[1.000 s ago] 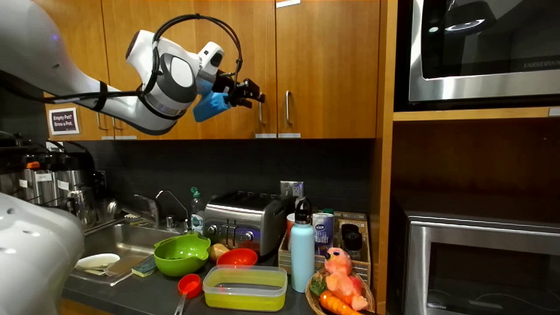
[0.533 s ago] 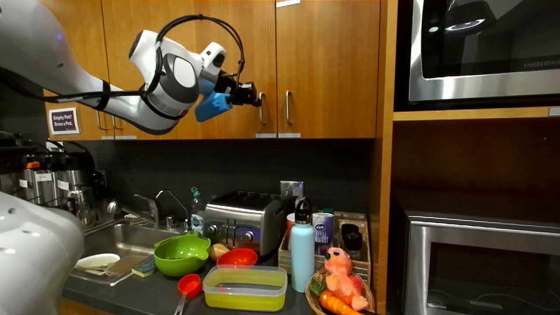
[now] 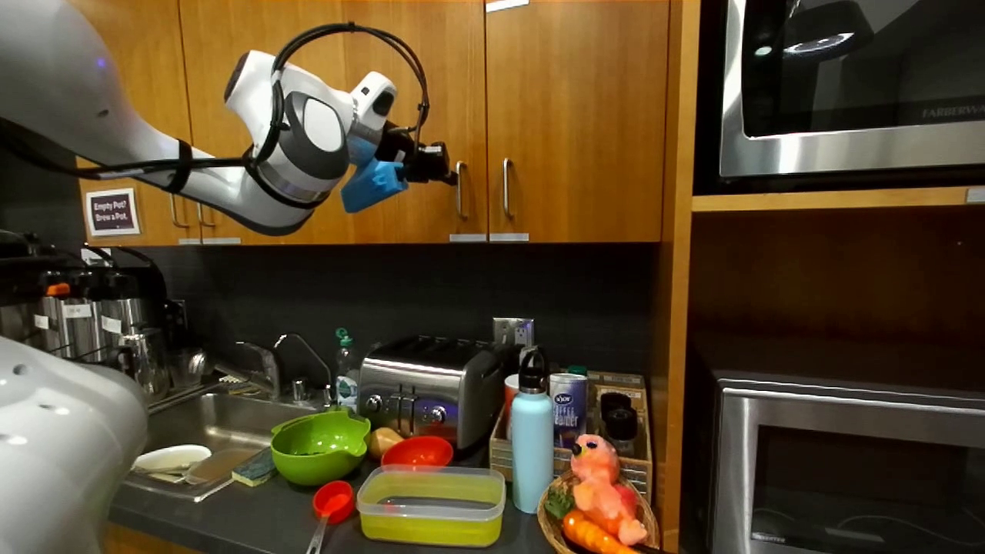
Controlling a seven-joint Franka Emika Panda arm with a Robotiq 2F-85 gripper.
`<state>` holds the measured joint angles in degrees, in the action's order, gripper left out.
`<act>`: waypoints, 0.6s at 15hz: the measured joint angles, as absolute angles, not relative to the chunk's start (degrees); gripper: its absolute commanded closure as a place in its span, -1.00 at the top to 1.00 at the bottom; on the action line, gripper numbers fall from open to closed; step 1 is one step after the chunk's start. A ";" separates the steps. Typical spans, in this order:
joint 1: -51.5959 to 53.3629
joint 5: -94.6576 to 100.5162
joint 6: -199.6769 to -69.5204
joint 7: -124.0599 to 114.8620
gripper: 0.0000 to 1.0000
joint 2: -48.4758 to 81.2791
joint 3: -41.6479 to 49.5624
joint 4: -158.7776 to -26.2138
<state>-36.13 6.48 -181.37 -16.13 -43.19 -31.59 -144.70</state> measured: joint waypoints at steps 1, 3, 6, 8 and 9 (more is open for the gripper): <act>-36.13 6.48 -181.32 -16.13 -1.00 -43.25 -31.62 -144.70; -36.13 6.48 -181.32 -16.13 -1.00 -43.47 -31.65 -144.38; -36.01 6.48 -180.26 -16.13 -1.00 -44.80 -31.68 -143.59; -35.81 6.48 -178.62 -16.13 -1.00 -46.59 -31.66 -143.23; -35.79 6.48 -177.85 -16.15 -1.00 -47.62 -31.66 -143.16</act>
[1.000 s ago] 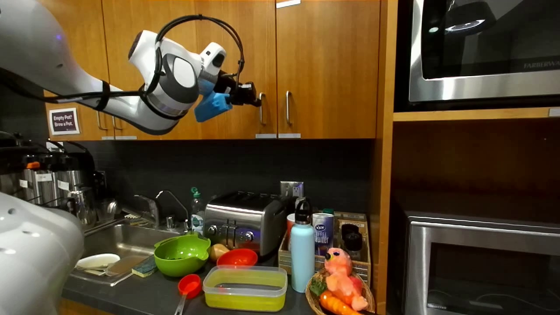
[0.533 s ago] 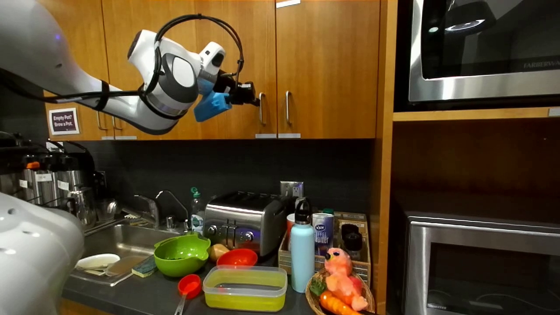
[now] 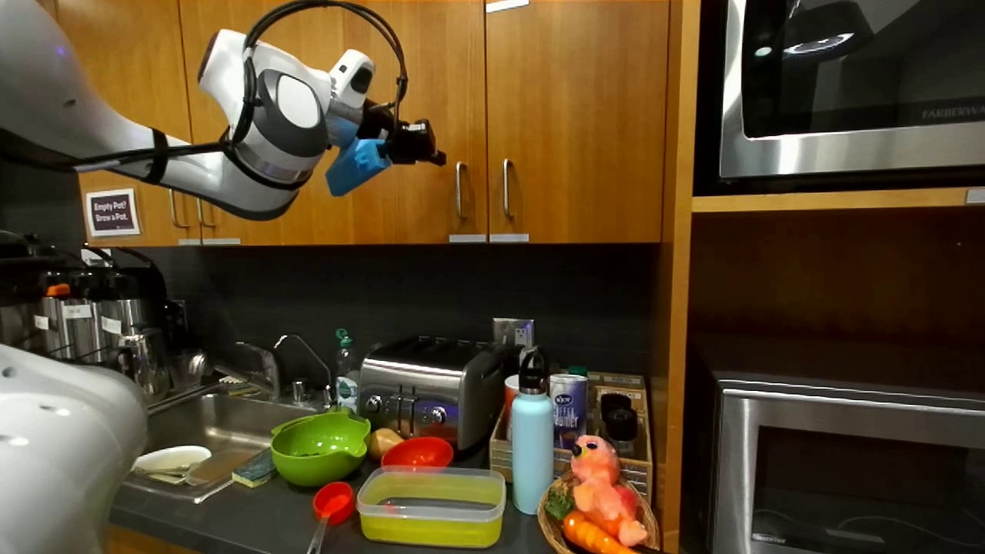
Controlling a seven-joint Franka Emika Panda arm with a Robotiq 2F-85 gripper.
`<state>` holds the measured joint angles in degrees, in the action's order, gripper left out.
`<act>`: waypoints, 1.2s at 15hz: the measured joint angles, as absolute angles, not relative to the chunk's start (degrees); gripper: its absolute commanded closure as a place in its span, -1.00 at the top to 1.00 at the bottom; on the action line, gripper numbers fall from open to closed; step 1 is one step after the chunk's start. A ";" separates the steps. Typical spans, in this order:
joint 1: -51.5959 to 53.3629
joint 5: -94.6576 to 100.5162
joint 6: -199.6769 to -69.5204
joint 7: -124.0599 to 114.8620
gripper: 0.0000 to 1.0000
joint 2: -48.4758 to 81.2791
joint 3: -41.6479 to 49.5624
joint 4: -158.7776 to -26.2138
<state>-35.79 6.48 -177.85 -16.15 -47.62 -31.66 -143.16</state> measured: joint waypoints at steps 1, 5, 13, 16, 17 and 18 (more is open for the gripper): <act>-35.79 6.48 -177.15 -16.19 -0.48 -48.67 -31.64 -143.16; -35.79 6.48 -174.94 -16.16 -0.11 -51.09 -31.67 -143.29; -36.37 6.49 -174.08 -16.29 0.96 -50.98 -31.86 -144.69; -38.45 6.49 -174.15 -17.56 1.00 -50.37 -33.66 -145.02; -39.63 6.49 -174.25 -18.24 1.00 -50.08 -34.82 -145.00; -40.91 6.49 -174.42 -19.06 1.00 -49.83 -36.10 -144.96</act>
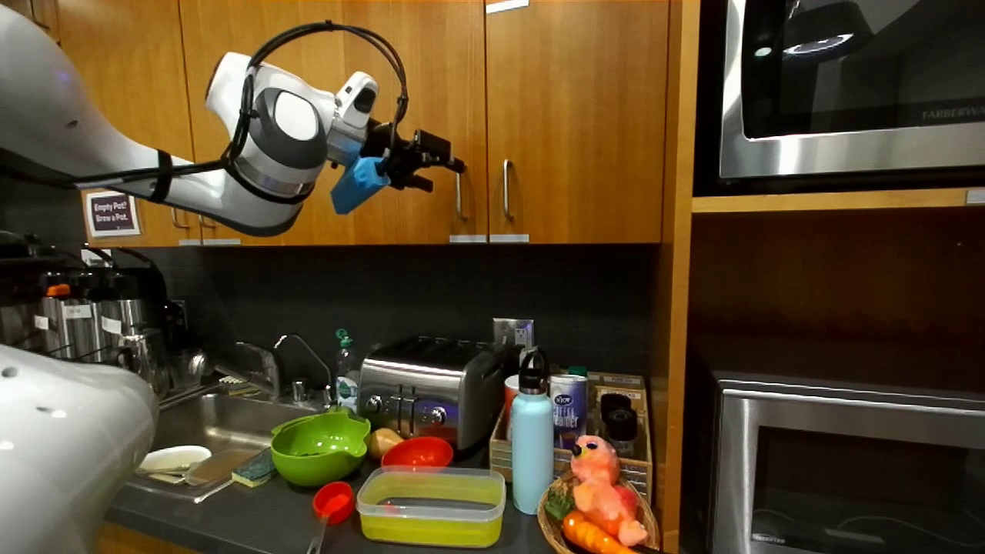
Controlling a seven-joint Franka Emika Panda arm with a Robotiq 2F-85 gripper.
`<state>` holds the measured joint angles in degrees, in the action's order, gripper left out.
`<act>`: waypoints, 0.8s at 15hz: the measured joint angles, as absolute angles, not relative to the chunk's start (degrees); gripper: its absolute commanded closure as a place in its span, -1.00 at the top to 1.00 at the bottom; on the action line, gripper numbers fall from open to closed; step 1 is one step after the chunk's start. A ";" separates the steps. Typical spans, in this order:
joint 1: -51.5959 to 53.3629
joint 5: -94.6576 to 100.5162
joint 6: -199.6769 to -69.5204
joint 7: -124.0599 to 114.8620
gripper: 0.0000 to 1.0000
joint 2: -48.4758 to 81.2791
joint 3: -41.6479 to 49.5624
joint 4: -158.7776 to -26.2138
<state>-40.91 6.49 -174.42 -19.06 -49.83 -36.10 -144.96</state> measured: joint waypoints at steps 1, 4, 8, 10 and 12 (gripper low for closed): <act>-42.24 6.49 -174.61 -19.96 1.00 -49.72 -37.42 -144.90; -45.91 6.49 -175.43 -22.16 1.00 -49.71 -40.68 -144.64; -49.06 6.49 -175.71 -22.54 0.18 -49.78 -43.28 -143.10; -50.05 6.49 -176.22 -22.54 -0.16 -49.80 -44.05 -142.47; -50.77 6.49 -176.72 -22.54 -0.43 -49.81 -44.56 -142.06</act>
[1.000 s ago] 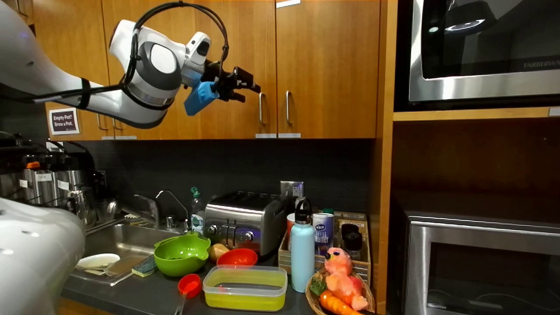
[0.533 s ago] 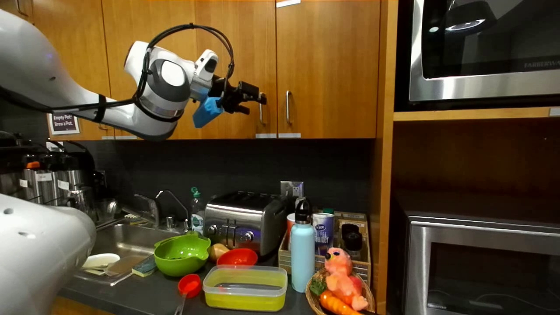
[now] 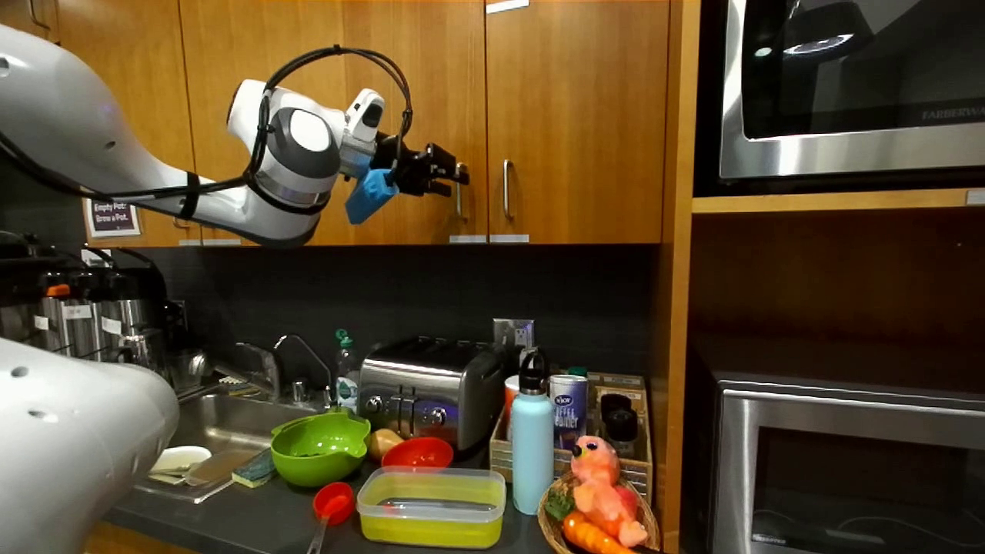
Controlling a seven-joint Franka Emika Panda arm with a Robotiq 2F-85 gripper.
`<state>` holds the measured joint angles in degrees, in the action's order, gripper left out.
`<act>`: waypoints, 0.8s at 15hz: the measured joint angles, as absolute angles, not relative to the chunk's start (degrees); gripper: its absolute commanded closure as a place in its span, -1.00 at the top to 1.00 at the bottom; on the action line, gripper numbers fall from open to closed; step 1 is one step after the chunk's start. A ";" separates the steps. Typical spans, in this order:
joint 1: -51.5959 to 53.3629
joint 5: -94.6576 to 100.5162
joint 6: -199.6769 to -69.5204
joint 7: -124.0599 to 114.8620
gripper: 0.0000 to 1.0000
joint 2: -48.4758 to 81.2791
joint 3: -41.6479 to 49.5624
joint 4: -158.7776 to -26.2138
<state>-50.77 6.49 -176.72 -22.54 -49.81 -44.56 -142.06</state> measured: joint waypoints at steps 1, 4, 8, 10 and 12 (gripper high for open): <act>-51.02 6.49 -176.93 -22.54 -0.60 -49.81 -44.70 -141.94; -51.39 6.45 -177.63 -22.54 -1.00 -49.82 -44.76 -141.87; -51.42 4.83 -177.95 -23.00 -0.91 -49.81 -45.02 -141.93; -51.42 4.08 -177.96 -23.00 -0.91 -49.81 -45.10 -141.94; -51.42 3.77 -177.96 -23.01 -0.91 -49.81 -45.15 -141.95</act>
